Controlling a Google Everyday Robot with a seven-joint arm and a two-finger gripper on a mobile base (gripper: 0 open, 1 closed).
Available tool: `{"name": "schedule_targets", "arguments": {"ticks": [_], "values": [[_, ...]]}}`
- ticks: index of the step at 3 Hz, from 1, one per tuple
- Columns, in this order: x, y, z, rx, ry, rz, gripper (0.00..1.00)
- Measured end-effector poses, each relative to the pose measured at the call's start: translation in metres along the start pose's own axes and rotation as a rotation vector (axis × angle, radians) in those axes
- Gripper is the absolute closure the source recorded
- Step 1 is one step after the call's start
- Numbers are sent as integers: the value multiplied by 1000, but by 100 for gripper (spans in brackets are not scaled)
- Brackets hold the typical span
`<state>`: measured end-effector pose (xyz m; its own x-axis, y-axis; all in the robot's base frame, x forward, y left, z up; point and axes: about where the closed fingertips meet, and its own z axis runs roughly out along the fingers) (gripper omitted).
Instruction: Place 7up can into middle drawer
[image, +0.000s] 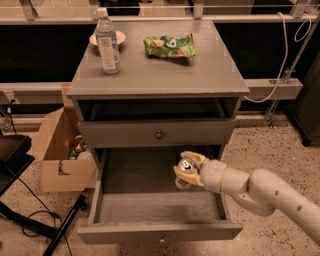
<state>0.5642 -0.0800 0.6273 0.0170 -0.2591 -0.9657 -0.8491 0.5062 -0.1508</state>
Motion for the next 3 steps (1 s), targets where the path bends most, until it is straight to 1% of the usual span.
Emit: {"name": "schedule_targets", "arguments": {"ticks": [1, 2, 3], "values": [[63, 14, 4, 19, -35, 35, 100], [107, 10, 12, 28, -52, 15, 100], [128, 11, 21, 13, -33, 0, 100]]}}
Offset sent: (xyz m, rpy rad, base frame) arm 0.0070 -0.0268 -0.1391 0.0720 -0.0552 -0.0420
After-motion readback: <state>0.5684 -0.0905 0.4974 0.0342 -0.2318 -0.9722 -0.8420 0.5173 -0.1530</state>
